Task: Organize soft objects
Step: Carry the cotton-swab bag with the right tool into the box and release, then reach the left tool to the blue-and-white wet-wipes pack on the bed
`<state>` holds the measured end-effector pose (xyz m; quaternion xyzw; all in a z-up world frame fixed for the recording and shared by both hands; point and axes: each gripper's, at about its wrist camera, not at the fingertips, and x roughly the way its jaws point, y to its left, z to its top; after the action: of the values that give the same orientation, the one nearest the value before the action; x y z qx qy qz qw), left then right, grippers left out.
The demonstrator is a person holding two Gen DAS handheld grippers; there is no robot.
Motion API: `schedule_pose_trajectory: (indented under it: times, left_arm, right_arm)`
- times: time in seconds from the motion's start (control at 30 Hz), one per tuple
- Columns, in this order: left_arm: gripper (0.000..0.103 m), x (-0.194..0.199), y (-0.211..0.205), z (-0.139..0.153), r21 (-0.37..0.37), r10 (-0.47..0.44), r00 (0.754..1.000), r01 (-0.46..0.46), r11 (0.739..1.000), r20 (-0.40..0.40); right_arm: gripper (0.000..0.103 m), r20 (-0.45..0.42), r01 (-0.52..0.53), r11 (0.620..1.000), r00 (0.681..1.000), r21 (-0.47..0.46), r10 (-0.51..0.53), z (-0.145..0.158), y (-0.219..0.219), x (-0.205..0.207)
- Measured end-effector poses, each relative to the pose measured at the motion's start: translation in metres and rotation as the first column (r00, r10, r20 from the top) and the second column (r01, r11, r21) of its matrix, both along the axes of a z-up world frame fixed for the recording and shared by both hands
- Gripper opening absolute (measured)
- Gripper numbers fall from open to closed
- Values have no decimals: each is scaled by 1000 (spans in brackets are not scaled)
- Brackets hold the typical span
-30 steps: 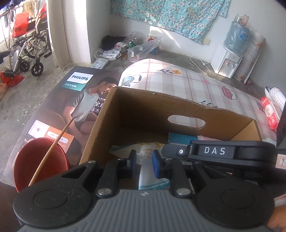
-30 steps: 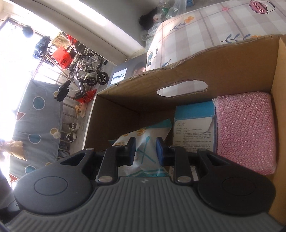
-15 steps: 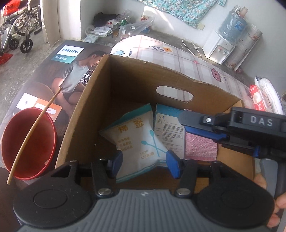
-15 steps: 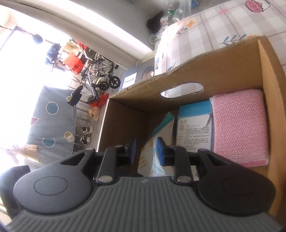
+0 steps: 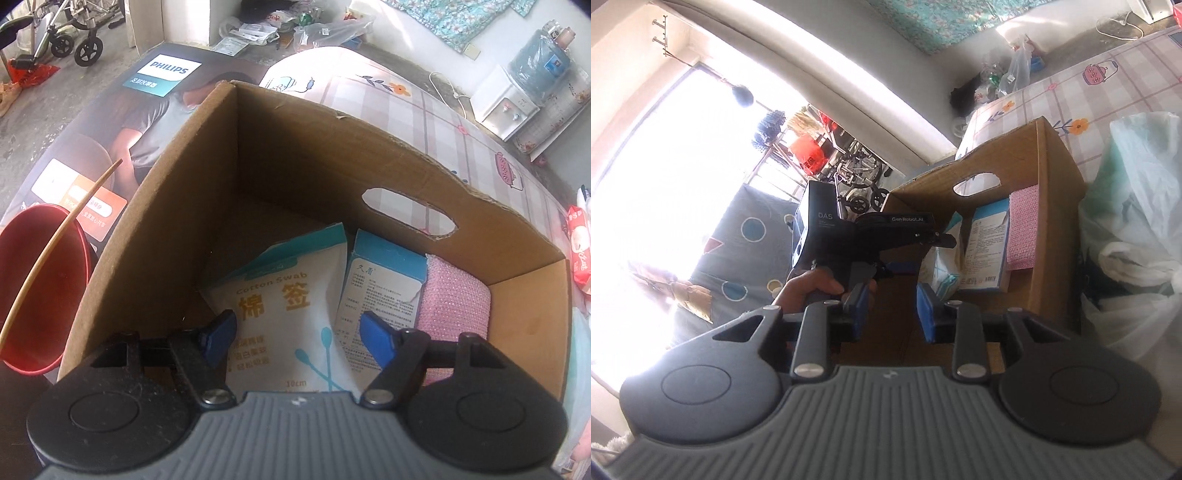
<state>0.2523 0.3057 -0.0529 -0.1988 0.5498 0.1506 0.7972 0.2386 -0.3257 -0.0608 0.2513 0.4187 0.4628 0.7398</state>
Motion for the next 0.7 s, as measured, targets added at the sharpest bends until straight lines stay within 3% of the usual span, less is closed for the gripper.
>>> schedule_pose_trajectory:
  times: [0.13,0.23,0.4,0.5,0.53,0.63,0.7]
  left_arm:
    - [51,0,-5,1,72,-50,998,48,996,34]
    - [48,-2,-8,2,92,-87,995,82,992,53]
    - [46,-2,-24,4,225,-191,979,172,959,67]
    - [46,-2,-40,7,343,-275,959,234,910,74]
    - [46,-3,-47,8,407,-313,947,259,876,71]
    - [47,0,-62,1,502,-380,924,315,805,29]
    - [49,5,-65,-8,513,-378,926,334,791,-19]
  right_arm:
    - [29,10,66,998,998,-19,-66,-12,-33,-14]
    - [29,-11,112,993,994,-30,-113,-25,-54,-18]
    - [29,-65,176,983,982,-44,-178,-51,-80,-21]
    - [29,-78,193,980,977,-51,-196,-59,-87,-24]
    - [29,-81,195,979,977,-53,-199,-60,-88,-25]
    - [30,-87,204,977,974,-59,-209,-64,-91,-28]
    - [30,-92,211,975,972,-65,-216,-67,-93,-28]
